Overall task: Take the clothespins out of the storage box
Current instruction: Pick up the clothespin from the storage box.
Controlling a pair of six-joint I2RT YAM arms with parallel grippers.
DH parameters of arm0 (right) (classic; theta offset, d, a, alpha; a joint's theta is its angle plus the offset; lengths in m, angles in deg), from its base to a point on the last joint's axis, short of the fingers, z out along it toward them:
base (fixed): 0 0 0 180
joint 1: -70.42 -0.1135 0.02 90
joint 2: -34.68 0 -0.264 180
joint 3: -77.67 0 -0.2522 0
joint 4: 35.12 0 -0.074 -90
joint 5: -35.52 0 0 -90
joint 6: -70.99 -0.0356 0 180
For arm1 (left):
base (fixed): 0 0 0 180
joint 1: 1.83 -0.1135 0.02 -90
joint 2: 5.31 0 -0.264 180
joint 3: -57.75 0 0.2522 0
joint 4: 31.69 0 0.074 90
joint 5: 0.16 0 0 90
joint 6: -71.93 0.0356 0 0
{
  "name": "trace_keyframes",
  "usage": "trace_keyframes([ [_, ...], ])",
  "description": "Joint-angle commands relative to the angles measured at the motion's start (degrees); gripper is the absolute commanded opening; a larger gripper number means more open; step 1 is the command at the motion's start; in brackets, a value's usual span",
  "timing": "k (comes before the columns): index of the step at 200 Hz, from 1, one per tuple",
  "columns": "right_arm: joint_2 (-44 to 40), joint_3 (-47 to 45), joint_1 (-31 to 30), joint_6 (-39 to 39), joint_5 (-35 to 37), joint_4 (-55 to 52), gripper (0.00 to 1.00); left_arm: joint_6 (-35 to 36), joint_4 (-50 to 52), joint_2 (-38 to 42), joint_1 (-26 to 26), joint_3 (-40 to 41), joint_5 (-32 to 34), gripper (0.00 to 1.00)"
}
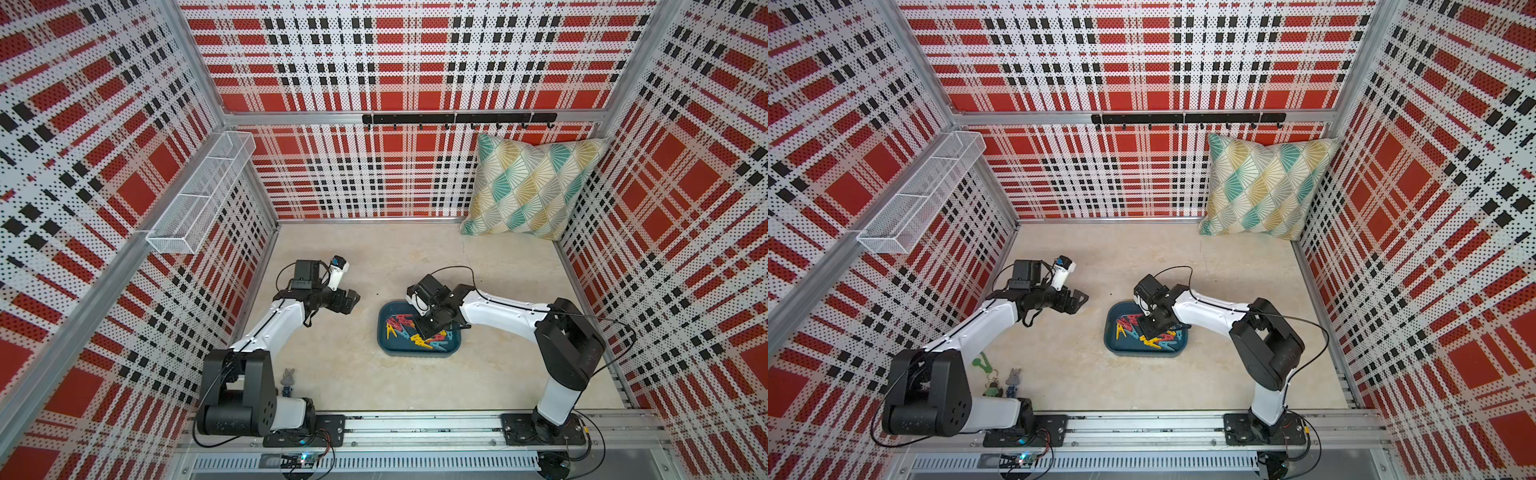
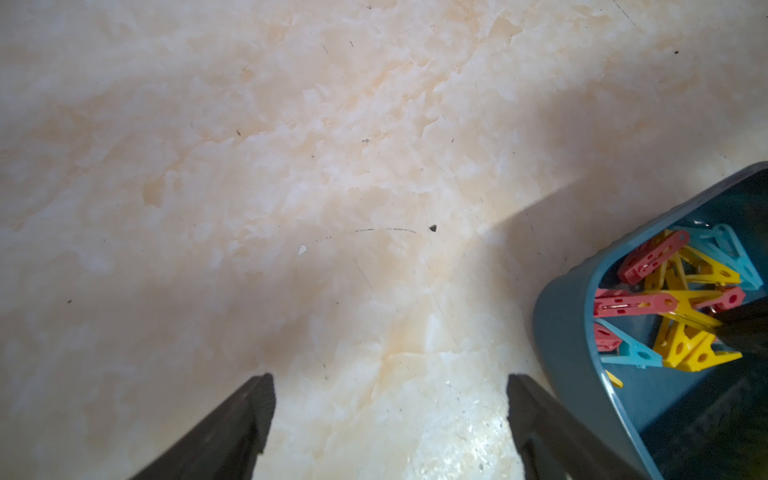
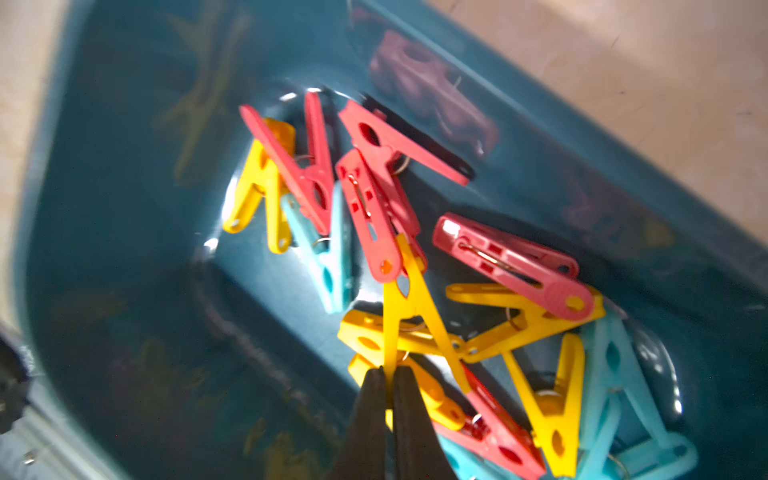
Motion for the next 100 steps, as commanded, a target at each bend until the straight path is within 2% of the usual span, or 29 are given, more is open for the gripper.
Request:
trace_keyframes([
  [1, -4.7, -0.8, 0.1, 1.4, -3.5, -0.1, 0.07, 0.0, -1.3, -0.5, -0.1, 0.7, 0.2, 0.93],
  [22, -7.3, -0.8, 0.1, 1.7, -5.6, -0.1, 0.06, 0.0, -1.2, -0.6, -0.1, 0.7, 0.3, 0.93],
  [54, -10.3, -0.2, 0.1, 1.1, -4.7, -1.0, 0.05, 0.0, -1.3, -0.7, -0.1, 0.7, 0.4, 0.93],
  [100, -13.6, -0.1, 2.8, -2.5, 3.7, -1.6, 0.01, 0.0, -1.4, -0.7, -0.1, 0.7, 0.6, 0.93],
])
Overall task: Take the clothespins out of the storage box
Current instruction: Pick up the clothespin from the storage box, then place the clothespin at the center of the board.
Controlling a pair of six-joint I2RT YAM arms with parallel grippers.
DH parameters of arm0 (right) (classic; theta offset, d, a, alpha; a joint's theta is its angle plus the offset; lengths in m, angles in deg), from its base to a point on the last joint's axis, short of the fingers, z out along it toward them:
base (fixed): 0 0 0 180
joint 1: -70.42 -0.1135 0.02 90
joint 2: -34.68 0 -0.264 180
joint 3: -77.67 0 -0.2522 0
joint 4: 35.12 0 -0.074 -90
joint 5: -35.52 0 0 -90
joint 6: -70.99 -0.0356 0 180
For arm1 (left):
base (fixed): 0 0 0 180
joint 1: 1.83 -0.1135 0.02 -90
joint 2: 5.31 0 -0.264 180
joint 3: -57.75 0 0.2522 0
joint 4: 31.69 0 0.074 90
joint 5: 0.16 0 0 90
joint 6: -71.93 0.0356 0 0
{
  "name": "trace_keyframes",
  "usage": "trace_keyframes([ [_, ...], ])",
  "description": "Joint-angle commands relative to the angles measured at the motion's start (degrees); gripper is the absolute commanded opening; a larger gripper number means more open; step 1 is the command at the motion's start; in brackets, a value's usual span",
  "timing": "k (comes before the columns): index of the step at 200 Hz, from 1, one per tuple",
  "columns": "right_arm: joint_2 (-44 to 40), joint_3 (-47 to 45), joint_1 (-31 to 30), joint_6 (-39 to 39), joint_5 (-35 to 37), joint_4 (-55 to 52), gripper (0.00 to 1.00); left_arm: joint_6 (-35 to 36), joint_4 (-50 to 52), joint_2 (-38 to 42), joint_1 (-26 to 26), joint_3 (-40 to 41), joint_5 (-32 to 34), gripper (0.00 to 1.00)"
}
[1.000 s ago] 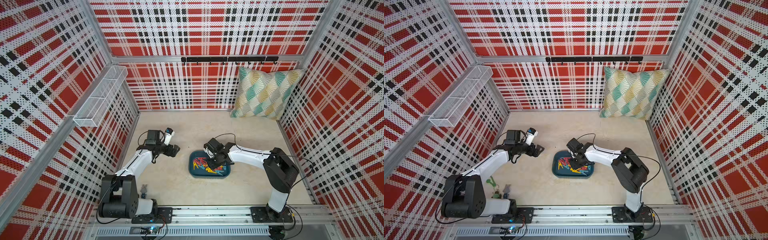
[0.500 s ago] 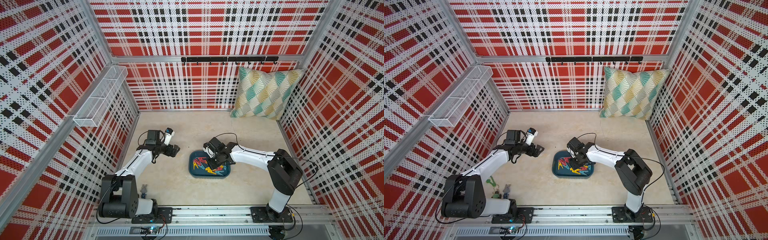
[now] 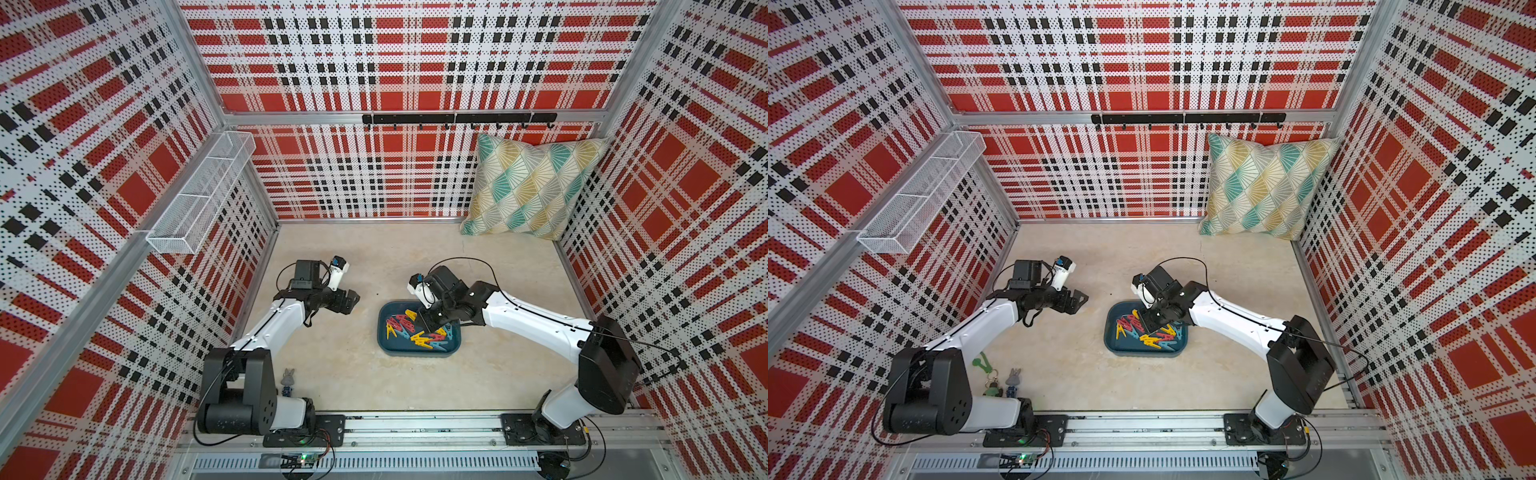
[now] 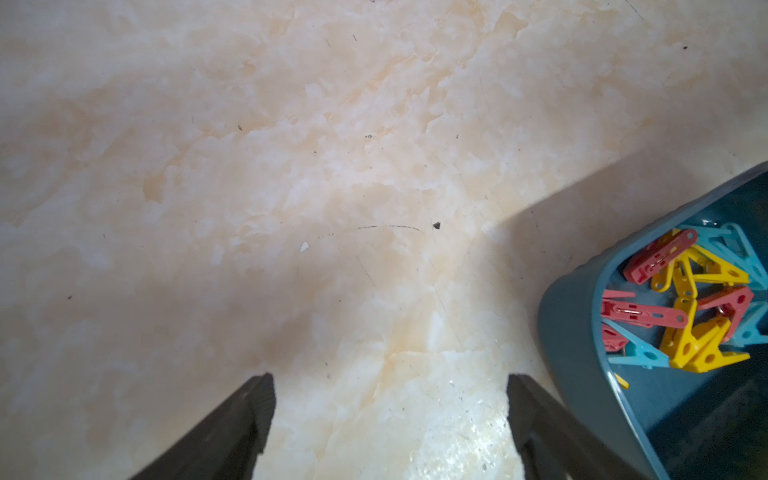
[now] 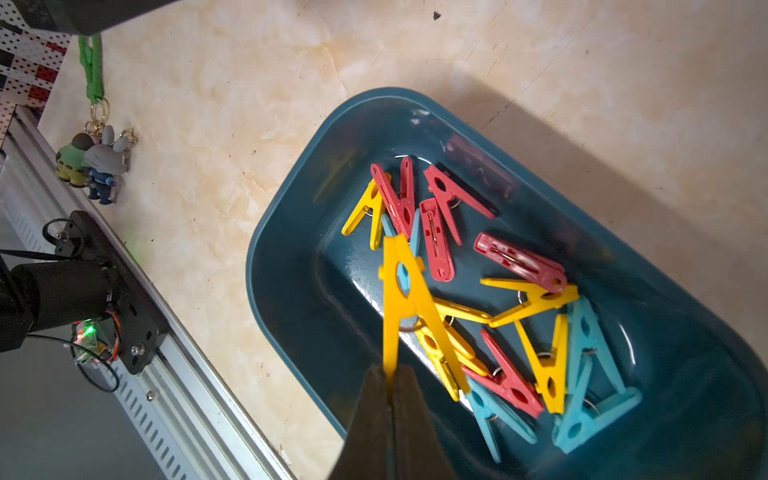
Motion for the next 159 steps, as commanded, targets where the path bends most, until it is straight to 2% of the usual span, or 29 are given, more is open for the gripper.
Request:
trace_keyframes([
  [1, -2.8, 0.1, 2.4, -2.5, 5.2, -0.7, 0.01, 0.0, -1.3, -0.3, -0.1, 0.7, 0.2, 0.93],
  [53, -6.6, -3.7, 15.5, -7.1, 12.5, 1.7, 0.02, -0.1, -1.5, -0.3, -0.1, 0.6, 0.6, 0.93],
  [67, -5.6, -4.0, 19.9, -7.6, 11.8, 2.7, 0.02, -0.1, -1.6, -0.3, -0.1, 0.7, 0.6, 0.93],
  [102, 3.1, 0.4, 26.5, -6.6, 15.2, 3.8, 0.03, -0.1, -1.6, -0.4, 0.1, 0.6, 1.1, 0.93],
  [159, 17.9, 11.5, 30.0, -7.1, 15.3, 5.1, 0.04, -0.3, -1.8, -0.3, 0.5, 0.5, 1.8, 0.93],
])
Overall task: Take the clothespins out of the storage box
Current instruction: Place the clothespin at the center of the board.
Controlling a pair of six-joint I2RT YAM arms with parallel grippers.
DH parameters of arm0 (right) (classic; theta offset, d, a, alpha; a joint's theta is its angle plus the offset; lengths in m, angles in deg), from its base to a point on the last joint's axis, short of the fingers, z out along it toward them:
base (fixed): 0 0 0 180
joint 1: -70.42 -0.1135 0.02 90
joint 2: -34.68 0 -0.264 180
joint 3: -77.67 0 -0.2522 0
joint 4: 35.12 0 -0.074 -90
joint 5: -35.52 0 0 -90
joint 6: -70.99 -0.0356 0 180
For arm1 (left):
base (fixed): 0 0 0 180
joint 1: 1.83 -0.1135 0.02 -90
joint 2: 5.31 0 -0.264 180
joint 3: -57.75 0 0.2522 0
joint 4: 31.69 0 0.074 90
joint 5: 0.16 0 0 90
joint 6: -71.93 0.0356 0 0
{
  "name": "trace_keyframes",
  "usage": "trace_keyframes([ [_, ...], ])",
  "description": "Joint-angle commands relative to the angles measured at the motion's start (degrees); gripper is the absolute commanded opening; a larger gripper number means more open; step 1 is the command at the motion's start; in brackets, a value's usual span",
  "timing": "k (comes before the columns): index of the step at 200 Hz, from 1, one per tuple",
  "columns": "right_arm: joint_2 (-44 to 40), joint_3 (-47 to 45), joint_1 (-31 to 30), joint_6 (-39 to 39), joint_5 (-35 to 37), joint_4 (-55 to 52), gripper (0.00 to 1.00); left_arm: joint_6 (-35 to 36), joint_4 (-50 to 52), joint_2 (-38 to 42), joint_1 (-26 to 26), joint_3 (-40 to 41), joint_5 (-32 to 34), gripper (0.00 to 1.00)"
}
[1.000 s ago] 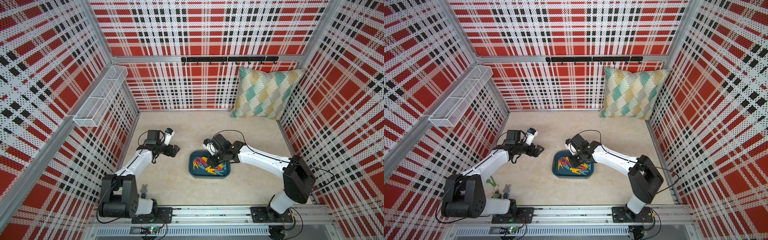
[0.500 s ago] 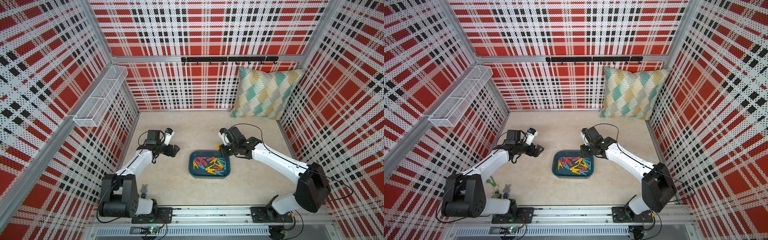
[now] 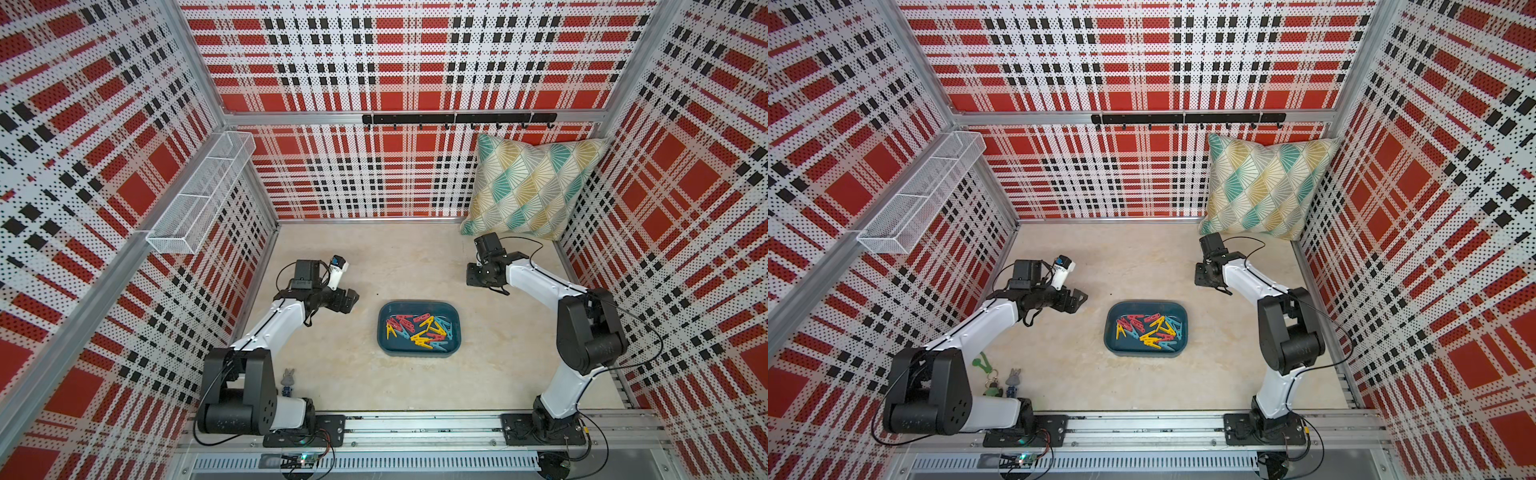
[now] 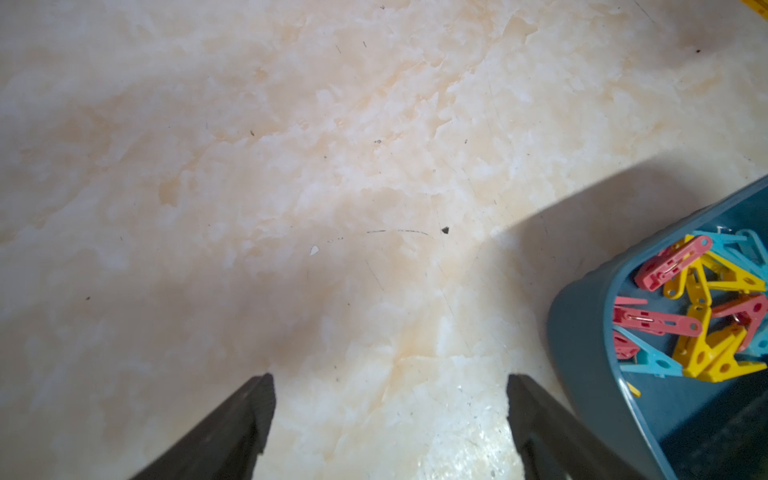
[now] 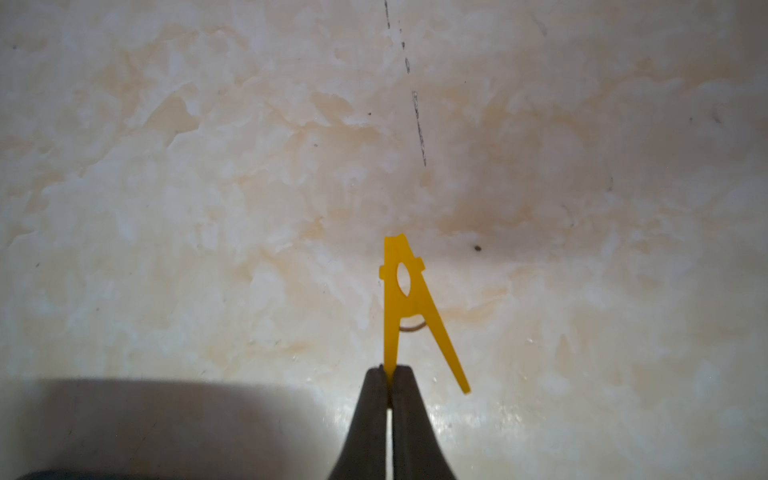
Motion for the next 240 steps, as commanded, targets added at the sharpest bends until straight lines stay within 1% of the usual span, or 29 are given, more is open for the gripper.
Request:
trace_keyframes([
  [1, 3.6, 4.5, 0.6, -0.7, 0.9, 1.2, 0.04, -0.1, -1.0, -0.2, 0.4, 0.5, 0.5, 0.93],
  [75, 15.4, 13.4, 2.9, -1.9, -1.1, 2.0, 0.09, -0.3, -1.1, -0.4, 0.7, 0.5, 0.5, 0.93],
  [122, 20.4, 17.8, 3.6, -1.9, -1.5, 1.6, 0.14, -0.2, -1.0, -0.2, 0.9, 0.6, 0.4, 0.93],
  [129, 21.0, 18.3, 3.6, -1.8, -1.6, 1.5, 0.16, -0.2, -1.0, -0.2, 0.9, 0.6, 0.4, 0.93],
  [140, 21.4, 18.8, 3.6, -1.8, -1.5, 1.2, 0.21, -0.2, -1.0, -0.2, 1.0, 0.6, 0.4, 0.93],
  [145, 21.5, 18.9, 3.6, -1.8, -1.5, 1.2, 0.25, -0.2, -1.1, -0.2, 1.0, 0.6, 0.4, 0.93],
  [154, 21.3, 18.9, 3.7, -1.8, -1.6, 1.1, 0.36, -0.1, -1.1, -0.2, 0.9, 0.6, 0.3, 0.93],
  [163, 20.9, 18.7, 3.6, -1.8, -1.6, 1.2, 0.44, -0.1, -1.0, -0.1, 1.1, 0.7, 0.3, 0.93],
  [177, 20.0, 18.4, 3.6, -1.7, -1.5, 1.1, 0.51, -0.1, -1.0, -0.1, 1.2, 0.6, 0.3, 0.93],
  [210, 16.6, 18.1, 3.5, -0.8, -2.1, -0.2, 0.54, 0.0, -1.0, -0.2, 1.3, 0.6, 0.3, 0.93],
  [240, 10.7, 16.1, 3.4, -0.1, -2.9, -1.3, 0.58, 0.0, -1.0, -0.1, 1.3, 0.7, 0.4, 0.93],
])
